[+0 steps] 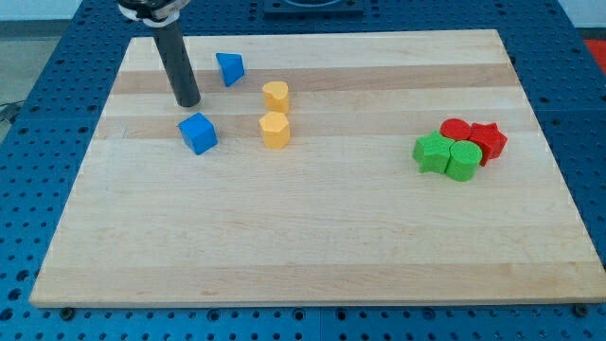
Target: Push the triangle left above the heart
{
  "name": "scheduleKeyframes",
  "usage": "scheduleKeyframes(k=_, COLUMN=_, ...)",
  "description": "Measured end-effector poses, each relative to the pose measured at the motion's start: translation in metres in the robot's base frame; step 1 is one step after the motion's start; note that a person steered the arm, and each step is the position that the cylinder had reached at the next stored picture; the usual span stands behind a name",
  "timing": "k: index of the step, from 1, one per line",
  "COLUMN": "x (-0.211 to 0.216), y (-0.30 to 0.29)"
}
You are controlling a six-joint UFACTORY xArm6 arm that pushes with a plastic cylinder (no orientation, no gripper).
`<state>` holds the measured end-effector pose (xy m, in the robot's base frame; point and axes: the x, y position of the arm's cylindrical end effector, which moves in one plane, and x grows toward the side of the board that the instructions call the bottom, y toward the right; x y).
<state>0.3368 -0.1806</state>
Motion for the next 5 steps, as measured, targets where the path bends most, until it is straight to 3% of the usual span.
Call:
scheduleKeyframes(k=1, x=-0.003, y=0.0)
scheduleKeyframes(k=4, x=-0.102, y=0.034)
scheduleKeyframes(k=5, x=-0.113, y=0.034)
